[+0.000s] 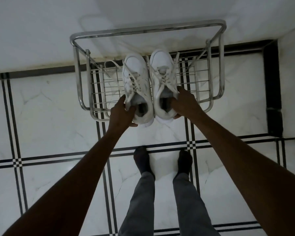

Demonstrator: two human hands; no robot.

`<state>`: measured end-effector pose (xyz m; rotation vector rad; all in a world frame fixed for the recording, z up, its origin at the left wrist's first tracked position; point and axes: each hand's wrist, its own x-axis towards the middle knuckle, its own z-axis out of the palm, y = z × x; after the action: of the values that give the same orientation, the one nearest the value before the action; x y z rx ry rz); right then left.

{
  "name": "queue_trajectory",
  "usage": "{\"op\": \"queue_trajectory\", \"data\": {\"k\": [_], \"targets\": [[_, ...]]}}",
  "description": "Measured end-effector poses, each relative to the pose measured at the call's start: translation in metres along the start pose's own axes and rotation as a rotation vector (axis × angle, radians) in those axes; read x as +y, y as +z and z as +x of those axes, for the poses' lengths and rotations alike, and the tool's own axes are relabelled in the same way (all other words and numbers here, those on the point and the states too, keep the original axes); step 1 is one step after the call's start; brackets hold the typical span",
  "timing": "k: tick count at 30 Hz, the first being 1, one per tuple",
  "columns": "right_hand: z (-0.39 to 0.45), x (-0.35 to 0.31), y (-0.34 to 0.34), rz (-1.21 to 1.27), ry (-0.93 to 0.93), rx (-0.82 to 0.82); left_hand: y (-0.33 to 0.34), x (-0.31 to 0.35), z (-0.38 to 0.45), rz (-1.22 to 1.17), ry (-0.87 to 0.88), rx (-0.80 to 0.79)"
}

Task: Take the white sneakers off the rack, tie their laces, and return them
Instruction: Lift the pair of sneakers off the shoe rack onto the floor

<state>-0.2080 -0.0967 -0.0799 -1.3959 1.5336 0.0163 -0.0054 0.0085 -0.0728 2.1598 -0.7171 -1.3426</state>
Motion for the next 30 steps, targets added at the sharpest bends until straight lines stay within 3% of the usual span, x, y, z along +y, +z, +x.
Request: {"op": "queue_trajectory", "data": {"k": [8, 12, 19, 30], "targets": [[-0.092, 0.039, 0.025, 0.149, -0.33, 0.199, 0.015, -0.053, -0.068, 0.087, 0.202, 0.135], [-0.14, 0.085, 0.055, 0.179, -0.278, 0.203, 0.031, -0.098, -0.126, 0.008, 0.242, 0.202], [-0.19, 0.169, 0.092, 0.14, -0.293, 0.125, 0.083, -0.176, -0.196, 0.032, 0.114, 0.308], [-0.191, 0.303, 0.17, 0.004, -0.123, -0.046, 0.148, -0.295, -0.216, 0.064, -0.119, 0.138]]}}
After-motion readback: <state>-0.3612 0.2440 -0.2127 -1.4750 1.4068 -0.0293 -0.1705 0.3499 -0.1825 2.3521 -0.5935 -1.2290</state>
